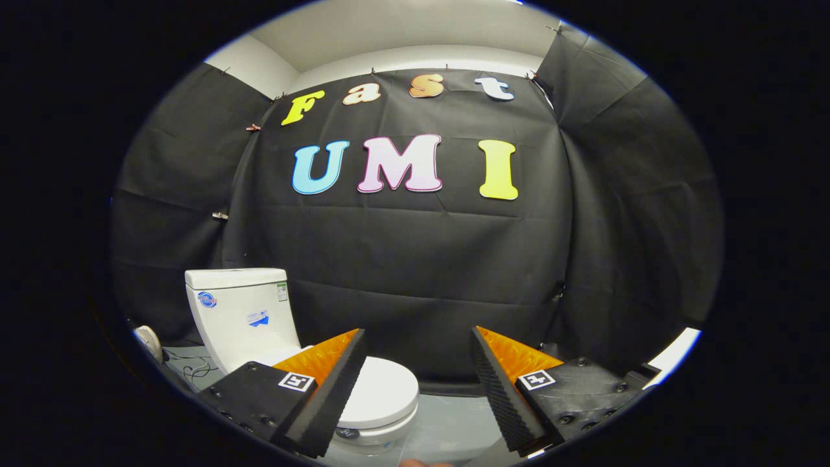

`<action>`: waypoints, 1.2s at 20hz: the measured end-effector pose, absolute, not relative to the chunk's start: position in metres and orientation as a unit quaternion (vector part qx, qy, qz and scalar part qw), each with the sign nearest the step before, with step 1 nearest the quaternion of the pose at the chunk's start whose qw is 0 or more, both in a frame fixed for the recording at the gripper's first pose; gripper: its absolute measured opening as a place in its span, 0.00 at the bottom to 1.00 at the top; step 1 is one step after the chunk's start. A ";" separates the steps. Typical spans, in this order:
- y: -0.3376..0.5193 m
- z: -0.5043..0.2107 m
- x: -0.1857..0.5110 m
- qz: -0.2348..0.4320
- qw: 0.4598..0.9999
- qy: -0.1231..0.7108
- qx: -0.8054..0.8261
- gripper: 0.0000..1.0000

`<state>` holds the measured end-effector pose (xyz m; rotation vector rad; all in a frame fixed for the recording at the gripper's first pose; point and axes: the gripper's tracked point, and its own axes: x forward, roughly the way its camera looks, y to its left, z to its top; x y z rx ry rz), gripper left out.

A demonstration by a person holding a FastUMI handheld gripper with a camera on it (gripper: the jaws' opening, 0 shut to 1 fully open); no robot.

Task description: Open the toilet lid.

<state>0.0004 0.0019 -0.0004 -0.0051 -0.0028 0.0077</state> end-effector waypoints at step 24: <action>0.010 -0.001 -0.002 0.019 1.000 0.003 0.015 0.98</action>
